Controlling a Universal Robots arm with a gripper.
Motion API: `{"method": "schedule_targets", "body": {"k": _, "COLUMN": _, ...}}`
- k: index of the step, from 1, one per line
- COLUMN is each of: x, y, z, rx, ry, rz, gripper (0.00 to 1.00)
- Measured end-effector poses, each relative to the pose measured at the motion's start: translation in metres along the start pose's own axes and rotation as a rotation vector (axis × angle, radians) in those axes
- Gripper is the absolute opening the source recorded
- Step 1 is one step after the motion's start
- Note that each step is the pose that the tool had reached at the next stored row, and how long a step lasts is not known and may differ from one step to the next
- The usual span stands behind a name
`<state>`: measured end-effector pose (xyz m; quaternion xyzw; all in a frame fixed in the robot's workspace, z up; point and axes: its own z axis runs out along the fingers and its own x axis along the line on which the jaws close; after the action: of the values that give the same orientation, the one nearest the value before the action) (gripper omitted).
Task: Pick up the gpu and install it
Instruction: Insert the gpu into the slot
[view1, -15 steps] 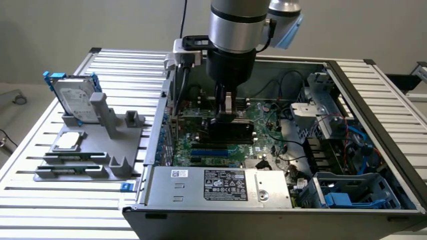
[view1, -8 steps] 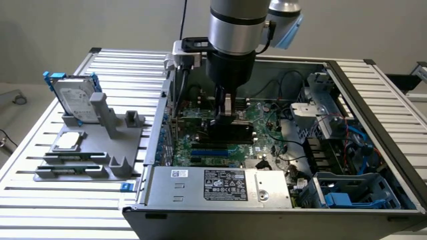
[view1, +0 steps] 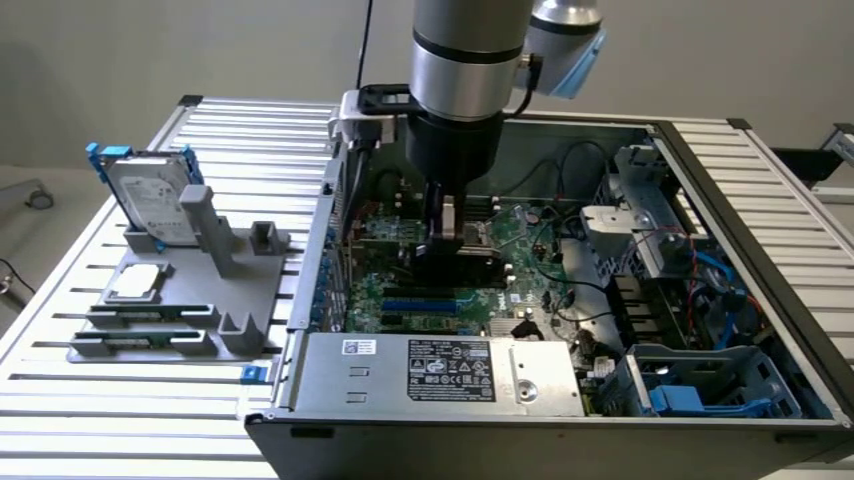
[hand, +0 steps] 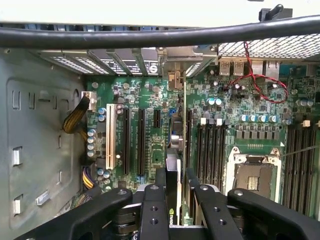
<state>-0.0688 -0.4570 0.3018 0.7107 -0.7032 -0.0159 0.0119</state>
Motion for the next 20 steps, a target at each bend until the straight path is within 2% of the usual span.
{"method": "schedule_targets", "body": {"k": 2, "x": 0.000, "y": 0.0000, "z": 0.0013, "rx": 0.0000, "ry": -0.0005, "rz": 0.013, "gripper": 0.26}}
{"method": "schedule_targets", "body": {"k": 20, "x": 0.003, "y": 0.0024, "z": 0.0134, "rx": 0.0011, "ry": -0.0003, "rz": 0.014, "gripper": 0.26}}
